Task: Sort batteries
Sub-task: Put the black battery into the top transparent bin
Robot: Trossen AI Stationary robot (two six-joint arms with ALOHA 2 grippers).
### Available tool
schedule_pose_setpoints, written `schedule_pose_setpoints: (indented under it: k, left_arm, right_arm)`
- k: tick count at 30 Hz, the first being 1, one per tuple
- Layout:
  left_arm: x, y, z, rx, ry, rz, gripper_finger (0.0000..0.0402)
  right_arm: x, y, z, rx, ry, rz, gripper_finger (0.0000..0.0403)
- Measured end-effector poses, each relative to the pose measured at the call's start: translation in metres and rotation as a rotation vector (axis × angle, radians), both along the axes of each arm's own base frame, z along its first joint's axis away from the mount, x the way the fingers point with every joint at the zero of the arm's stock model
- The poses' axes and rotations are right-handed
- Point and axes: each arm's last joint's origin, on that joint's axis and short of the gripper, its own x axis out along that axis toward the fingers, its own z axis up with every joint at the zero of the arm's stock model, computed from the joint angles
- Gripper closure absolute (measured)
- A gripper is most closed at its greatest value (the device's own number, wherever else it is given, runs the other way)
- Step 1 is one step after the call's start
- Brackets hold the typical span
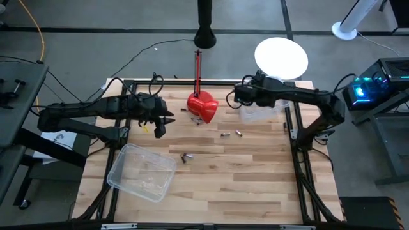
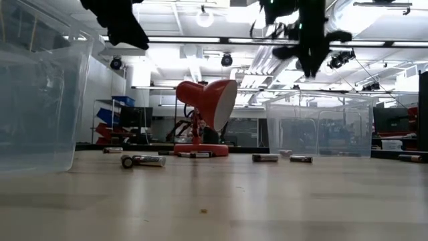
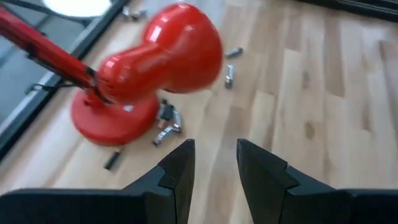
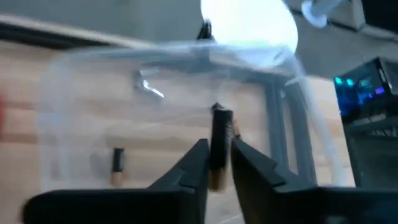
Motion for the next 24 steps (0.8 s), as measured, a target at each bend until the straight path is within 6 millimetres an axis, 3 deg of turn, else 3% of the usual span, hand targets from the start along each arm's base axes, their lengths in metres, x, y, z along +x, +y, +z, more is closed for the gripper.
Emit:
schedule_pose_setpoints:
  k: [5, 9, 16, 24]
  left_arm:
    - [0.004, 0.017, -0.006, 0.059, 0.046, 0.097, 0.0288]
    - [0.012, 0.045, -0.023, 0.051, 0.144, 0.162, 0.0288]
    - [0.03, 0.109, -0.082, -0.127, 0.325, 0.016, 0.0288]
    - [0.05, 0.133, -0.133, -0.045, 0.415, -0.257, 0.0288]
  right_arm:
    - [0.0, -0.021, -0.016, 0.087, -0.016, 0.042, 0.0266]
    - [0.005, -0.022, -0.011, 0.098, -0.058, 0.116, 0.0227]
    - [0.0, 0.005, 0.024, 0.051, -0.193, 0.213, 0.0215]
    - [-0.019, 0.045, 0.055, 0.042, -0.399, 0.265, 0.0214]
